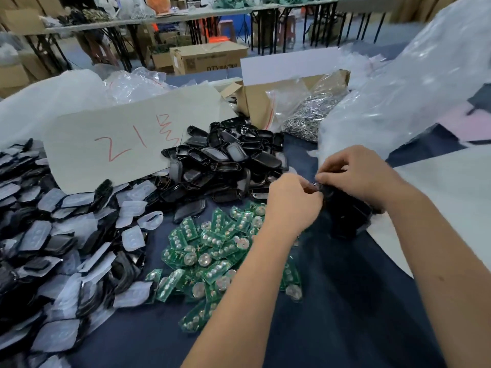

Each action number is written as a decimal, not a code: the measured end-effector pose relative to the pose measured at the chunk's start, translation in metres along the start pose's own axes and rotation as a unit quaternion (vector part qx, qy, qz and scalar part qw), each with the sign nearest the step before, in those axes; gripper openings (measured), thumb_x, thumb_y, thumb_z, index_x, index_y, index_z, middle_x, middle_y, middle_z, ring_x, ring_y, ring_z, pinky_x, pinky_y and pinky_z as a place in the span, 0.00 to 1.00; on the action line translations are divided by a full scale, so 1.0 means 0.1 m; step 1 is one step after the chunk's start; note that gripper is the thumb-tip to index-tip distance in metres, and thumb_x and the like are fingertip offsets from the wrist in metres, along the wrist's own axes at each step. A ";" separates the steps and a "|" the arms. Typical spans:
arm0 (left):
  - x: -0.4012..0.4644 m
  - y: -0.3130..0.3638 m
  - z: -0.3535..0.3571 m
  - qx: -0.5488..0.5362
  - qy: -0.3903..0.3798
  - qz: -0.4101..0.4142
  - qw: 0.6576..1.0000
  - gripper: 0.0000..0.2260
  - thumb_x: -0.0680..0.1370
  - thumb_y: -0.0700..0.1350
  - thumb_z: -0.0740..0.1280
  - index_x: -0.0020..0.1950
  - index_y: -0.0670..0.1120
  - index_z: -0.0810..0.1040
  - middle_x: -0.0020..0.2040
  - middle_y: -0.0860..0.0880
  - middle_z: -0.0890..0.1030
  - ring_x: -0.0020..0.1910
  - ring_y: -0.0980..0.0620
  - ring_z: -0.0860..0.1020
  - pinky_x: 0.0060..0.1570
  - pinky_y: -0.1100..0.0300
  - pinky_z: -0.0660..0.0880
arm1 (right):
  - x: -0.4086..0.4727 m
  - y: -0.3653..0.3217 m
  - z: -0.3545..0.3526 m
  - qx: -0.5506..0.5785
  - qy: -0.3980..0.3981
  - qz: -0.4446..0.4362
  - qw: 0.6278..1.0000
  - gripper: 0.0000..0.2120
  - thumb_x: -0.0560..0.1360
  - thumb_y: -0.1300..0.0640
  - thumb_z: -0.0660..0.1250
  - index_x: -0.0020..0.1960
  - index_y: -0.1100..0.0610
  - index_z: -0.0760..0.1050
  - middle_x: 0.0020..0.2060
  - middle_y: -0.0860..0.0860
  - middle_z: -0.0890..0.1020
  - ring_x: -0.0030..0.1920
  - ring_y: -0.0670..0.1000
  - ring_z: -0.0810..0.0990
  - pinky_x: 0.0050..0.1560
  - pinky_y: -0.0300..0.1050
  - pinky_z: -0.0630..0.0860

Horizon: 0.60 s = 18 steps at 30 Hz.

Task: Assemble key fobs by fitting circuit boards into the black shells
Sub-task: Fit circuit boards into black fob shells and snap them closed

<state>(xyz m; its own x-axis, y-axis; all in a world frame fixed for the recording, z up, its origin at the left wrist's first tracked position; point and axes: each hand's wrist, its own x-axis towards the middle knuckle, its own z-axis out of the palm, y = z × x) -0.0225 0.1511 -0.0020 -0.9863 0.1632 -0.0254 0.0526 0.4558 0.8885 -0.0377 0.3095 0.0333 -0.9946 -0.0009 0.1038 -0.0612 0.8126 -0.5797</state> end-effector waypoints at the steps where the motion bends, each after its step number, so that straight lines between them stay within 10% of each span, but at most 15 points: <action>1: -0.02 0.02 0.05 0.033 0.001 0.012 0.999 0.06 0.75 0.42 0.71 0.41 0.44 0.87 0.38 0.43 0.86 0.45 0.42 0.84 0.48 0.50 0.81 | -0.02 0.02 -0.04 -0.006 0.009 0.004 1.000 0.09 0.72 0.57 0.78 0.38 0.45 0.84 0.35 0.44 0.85 0.39 0.41 0.81 0.43 0.38 0.74; 8: -0.03 0.05 -0.11 0.147 0.102 0.053 0.982 0.06 0.74 0.40 0.71 0.46 0.47 0.88 0.45 0.46 0.87 0.48 0.43 0.83 0.52 0.51 0.80 | 0.00 -0.07 -0.04 0.010 0.113 -0.016 0.993 0.04 0.73 0.56 0.76 0.42 0.48 0.85 0.36 0.43 0.84 0.38 0.38 0.80 0.41 0.35 0.73; 12: 0.09 -0.13 -0.40 0.334 0.108 0.035 0.936 0.11 0.76 0.45 0.73 0.58 0.49 0.83 0.57 0.47 0.83 0.60 0.42 0.78 0.59 0.48 0.76 | 0.05 -0.35 0.21 -0.004 0.043 -0.067 0.997 0.04 0.74 0.57 0.76 0.42 0.49 0.85 0.36 0.44 0.84 0.38 0.43 0.81 0.45 0.40 0.77; 18: 0.18 -0.21 -0.66 0.331 0.081 0.022 0.940 0.12 0.74 0.40 0.74 0.54 0.53 0.84 0.55 0.47 0.84 0.55 0.43 0.81 0.53 0.51 0.79 | 0.04 -0.66 0.44 -0.101 -0.145 -0.083 0.981 0.04 0.74 0.59 0.74 0.42 0.51 0.82 0.38 0.49 0.85 0.37 0.49 0.81 0.40 0.43 0.79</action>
<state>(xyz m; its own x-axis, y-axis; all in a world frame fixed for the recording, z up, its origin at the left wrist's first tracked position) -0.0515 0.0871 0.0094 -0.9889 0.0842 0.1221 0.1271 0.9052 0.4055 -0.0417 0.2299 0.0367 -0.9564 -0.2841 -0.0678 -0.2348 0.8860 -0.3999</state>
